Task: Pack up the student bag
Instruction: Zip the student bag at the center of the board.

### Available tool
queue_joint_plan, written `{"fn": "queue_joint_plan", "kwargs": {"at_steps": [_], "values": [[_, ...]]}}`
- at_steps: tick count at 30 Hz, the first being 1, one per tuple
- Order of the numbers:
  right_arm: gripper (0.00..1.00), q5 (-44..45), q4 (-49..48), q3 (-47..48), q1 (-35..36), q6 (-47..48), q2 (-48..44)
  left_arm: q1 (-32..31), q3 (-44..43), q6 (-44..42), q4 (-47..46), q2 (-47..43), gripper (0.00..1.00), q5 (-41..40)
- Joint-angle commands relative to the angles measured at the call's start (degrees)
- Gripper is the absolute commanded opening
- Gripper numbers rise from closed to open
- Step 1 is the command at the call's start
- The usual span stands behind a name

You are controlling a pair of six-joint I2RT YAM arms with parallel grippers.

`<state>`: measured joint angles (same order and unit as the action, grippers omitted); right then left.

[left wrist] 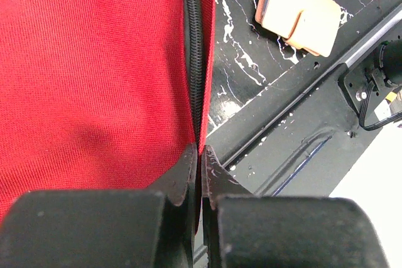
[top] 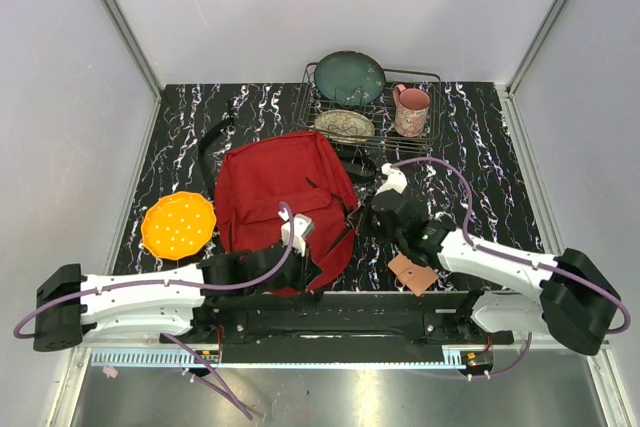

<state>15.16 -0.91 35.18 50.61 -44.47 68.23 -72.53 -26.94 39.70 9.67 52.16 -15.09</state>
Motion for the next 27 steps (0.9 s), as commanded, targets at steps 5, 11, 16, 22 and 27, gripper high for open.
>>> {"fn": "queue_joint_plan", "kwargs": {"at_steps": [5,11,16,22,27], "values": [[0.00,2.4,-7.8,7.8,-7.5,5.3,8.1,-5.3,2.7,5.9,3.0,-1.2,0.00,-0.6],[0.00,-0.1,-10.4,12.2,-11.2,7.2,14.8,-8.7,3.3,8.3,2.6,-1.5,0.00,-3.2],[0.00,0.0,-11.3,13.5,-12.8,9.0,15.4,-10.3,4.7,9.8,2.7,-2.3,0.00,-3.5],[0.00,1.3,-11.2,13.8,-16.3,9.2,14.9,-13.4,6.2,11.6,2.5,-2.8,0.00,-4.1],[0.00,0.6,-11.9,13.5,-18.4,10.3,13.3,-15.9,6.7,13.0,2.5,-2.7,0.00,-5.3]]}}
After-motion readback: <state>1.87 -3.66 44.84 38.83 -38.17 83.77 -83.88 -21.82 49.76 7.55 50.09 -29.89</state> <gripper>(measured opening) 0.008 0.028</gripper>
